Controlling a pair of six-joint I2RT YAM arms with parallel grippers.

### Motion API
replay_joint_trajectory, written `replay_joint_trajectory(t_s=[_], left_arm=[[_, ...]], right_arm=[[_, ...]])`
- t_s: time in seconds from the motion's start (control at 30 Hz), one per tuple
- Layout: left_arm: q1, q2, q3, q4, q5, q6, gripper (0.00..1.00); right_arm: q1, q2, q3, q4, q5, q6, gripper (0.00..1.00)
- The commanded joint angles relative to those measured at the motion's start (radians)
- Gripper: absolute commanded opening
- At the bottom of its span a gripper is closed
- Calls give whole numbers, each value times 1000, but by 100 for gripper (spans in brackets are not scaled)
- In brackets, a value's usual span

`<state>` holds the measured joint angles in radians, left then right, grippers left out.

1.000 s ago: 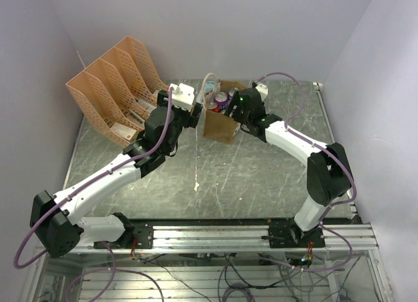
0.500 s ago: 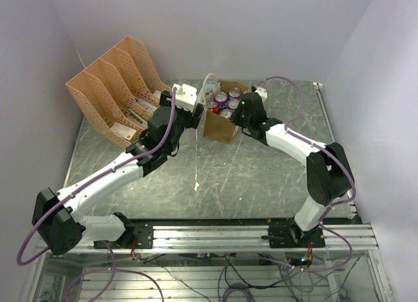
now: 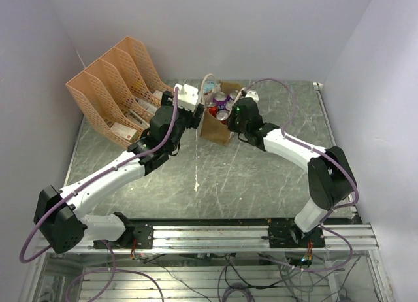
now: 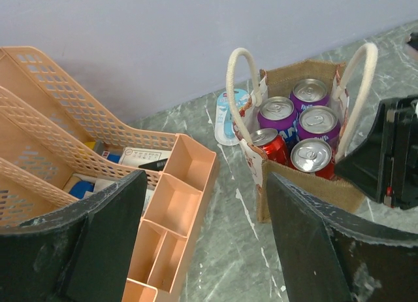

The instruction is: Take the beverage out of the canvas bag

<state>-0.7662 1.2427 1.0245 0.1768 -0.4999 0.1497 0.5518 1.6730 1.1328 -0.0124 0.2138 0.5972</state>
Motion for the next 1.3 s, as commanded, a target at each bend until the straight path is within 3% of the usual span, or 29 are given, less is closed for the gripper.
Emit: replay_joint_trajectory(t_s=[0.0,0.57,0.9,1.27], left_arm=[[7,-2,12,61,-3,-6,83],[19,-3,8,70,-33,3,82],[22,0,36,26,-1,-18,80],[23,-22,78,-45,51,-34,81]], right_arm=[[82,-58,-33,-51,-79,-34,0],[313,-281,-201,-227,-62,-25,0],[552,-503,-429,-193,12,191,0],[631,-509,-496,-197,157,268,0]])
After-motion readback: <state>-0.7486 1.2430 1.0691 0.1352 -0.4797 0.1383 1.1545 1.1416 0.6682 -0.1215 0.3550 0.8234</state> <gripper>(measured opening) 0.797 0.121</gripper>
